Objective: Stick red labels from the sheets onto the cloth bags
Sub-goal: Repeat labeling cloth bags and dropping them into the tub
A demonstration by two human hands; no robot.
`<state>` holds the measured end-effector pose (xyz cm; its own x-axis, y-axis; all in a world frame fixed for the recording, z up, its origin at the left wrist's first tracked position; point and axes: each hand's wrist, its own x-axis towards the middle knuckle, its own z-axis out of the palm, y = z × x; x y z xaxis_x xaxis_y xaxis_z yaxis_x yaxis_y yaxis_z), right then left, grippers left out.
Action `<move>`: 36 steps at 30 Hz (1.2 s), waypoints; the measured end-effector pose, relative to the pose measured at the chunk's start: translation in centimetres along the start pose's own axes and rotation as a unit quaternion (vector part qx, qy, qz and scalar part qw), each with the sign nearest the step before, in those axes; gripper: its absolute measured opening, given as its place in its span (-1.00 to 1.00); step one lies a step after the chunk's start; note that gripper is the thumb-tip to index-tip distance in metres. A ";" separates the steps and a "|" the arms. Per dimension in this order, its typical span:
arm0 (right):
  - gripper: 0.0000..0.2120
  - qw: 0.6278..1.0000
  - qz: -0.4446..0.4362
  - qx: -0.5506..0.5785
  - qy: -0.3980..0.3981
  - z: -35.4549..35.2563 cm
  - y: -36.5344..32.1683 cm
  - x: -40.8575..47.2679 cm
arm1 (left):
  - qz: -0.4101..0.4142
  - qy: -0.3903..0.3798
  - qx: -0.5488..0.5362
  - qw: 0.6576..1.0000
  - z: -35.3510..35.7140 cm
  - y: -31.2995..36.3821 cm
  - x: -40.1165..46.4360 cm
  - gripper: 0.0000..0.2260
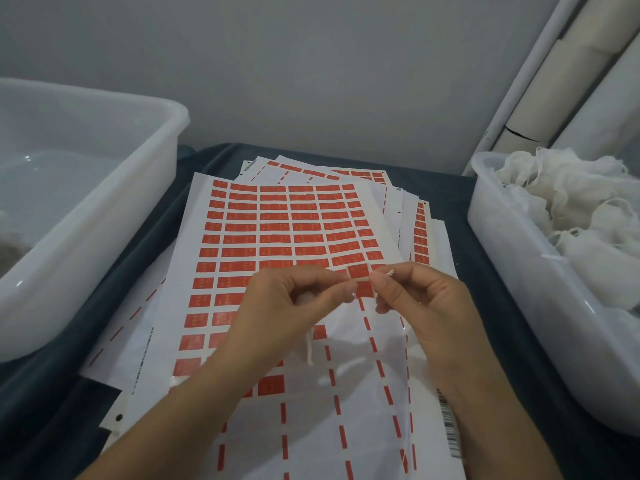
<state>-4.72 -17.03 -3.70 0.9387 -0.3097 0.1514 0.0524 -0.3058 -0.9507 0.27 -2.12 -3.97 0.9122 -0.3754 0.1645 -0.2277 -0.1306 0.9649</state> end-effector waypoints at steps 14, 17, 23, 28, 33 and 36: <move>-0.84 1.000 -0.005 -0.009 -0.024 -0.2 -0.4 -0.1 | 0.296 0.121 0.286 0.903 0.6 -1.5 -0.6 -0.74; -0.88 0.998 -0.040 -0.048 -0.018 -0.2 -0.4 -0.2 | 0.297 0.127 0.271 0.907 0.5 -1.5 -0.5 -0.77; -0.83 0.996 -0.075 0.025 0.048 -0.6 -0.8 -0.3 | 0.080 0.077 0.018 0.994 0.5 -0.1 -0.5 -0.86; -0.74 0.997 -0.048 0.058 -0.008 0.2 -1.1 -0.3 | -0.098 0.043 -0.194 0.975 -0.1 0.6 -0.5 -0.77; -0.78 0.996 -0.044 0.066 -0.039 0.8 -0.9 -0.4 | -0.102 0.030 -0.223 0.969 0.1 0.7 -0.6 -0.81; -0.78 0.995 -0.042 0.087 -0.039 0.7 -0.9 -0.4 | -0.098 0.026 -0.230 0.968 0.0 0.8 -0.6 -0.79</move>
<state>-4.95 -16.04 -3.12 0.9517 -0.2168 0.2174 0.1839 -0.1643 -0.9691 -0.50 -2.01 -3.33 0.9412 -0.3363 -0.0328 0.1164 0.2316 0.9658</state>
